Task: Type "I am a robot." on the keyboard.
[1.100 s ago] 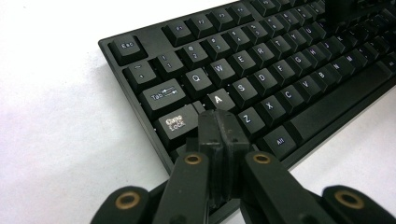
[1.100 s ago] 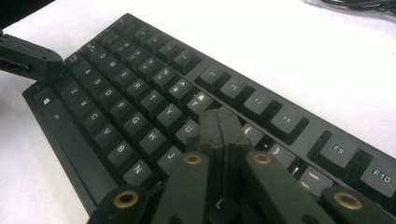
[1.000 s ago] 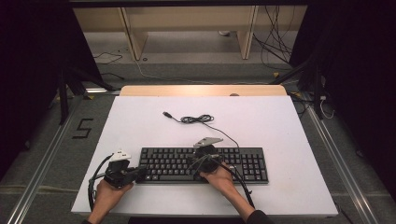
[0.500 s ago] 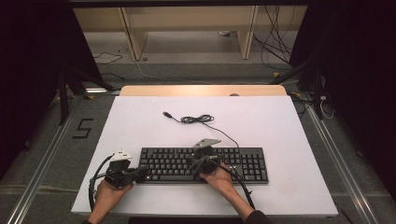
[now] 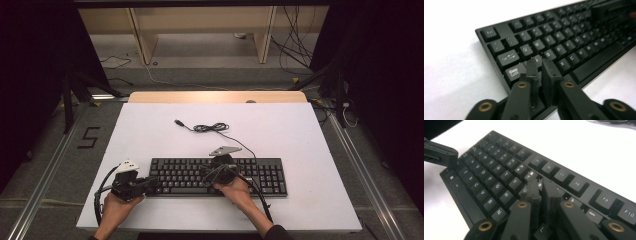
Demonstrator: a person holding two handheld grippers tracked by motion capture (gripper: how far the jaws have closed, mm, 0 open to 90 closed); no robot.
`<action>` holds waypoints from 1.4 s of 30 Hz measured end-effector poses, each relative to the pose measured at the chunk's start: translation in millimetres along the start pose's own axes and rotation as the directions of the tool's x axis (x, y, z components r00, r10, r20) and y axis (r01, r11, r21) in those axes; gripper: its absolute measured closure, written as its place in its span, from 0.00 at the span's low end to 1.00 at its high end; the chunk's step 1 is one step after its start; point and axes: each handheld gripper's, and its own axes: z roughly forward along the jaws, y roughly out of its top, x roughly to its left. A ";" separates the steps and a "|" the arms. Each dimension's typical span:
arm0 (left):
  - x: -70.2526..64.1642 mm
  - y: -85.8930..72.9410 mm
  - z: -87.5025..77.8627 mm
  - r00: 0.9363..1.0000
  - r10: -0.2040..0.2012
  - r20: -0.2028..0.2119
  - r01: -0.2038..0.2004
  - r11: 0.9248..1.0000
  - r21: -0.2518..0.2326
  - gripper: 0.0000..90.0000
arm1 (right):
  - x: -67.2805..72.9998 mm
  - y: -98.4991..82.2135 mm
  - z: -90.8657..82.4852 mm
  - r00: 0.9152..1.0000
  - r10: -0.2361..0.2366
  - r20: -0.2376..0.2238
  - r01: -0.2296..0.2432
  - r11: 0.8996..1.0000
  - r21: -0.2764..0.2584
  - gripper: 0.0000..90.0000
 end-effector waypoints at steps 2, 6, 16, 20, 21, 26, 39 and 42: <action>0.3 0.7 -1.7 1.000 -0.008 0.011 0.008 1.000 -0.018 0.89 | -0.1 0.2 -0.8 1.000 0.002 -0.004 -0.002 1.000 -0.005 0.91; -0.6 1.9 -3.6 1.000 -0.013 0.025 0.014 0.999 -0.041 0.82 | 0.1 1.0 -3.7 1.000 0.000 -0.019 0.000 1.000 -0.019 0.85; -2.0 4.7 -6.4 0.998 -0.026 0.060 0.031 0.995 -0.093 0.56 | 4.4 2.3 -10.5 0.998 -0.012 -0.065 0.010 0.999 -0.043 0.57; -2.2 5.6 -8.3 0.997 -0.036 0.074 0.046 0.990 -0.131 0.49 | 7.1 1.9 -13.2 0.997 -0.023 -0.075 0.020 0.999 -0.045 0.52; -2.1 5.7 -8.6 0.996 -0.039 0.076 0.049 0.990 -0.136 0.47 | 7.9 1.9 -14.0 0.997 -0.026 -0.076 0.023 0.999 -0.047 0.52; -1.5 6.0 -10.5 0.996 -0.041 0.082 0.054 0.985 -0.162 0.43 | 12.0 0.8 -17.5 0.995 -0.038 -0.093 0.034 0.998 -0.050 0.49; -1.9 5.9 -11.0 0.996 -0.039 0.084 0.054 0.980 -0.189 0.37 | 27.7 -9.2 -24.0 0.985 -0.093 -0.143 0.088 0.995 -0.038 0.72; -2.4 5.9 -11.2 0.996 -0.036 0.087 0.052 0.979 -0.198 0.36 | 29.3 -11.0 -24.4 0.985 -0.097 -0.145 0.094 0.995 -0.030 0.77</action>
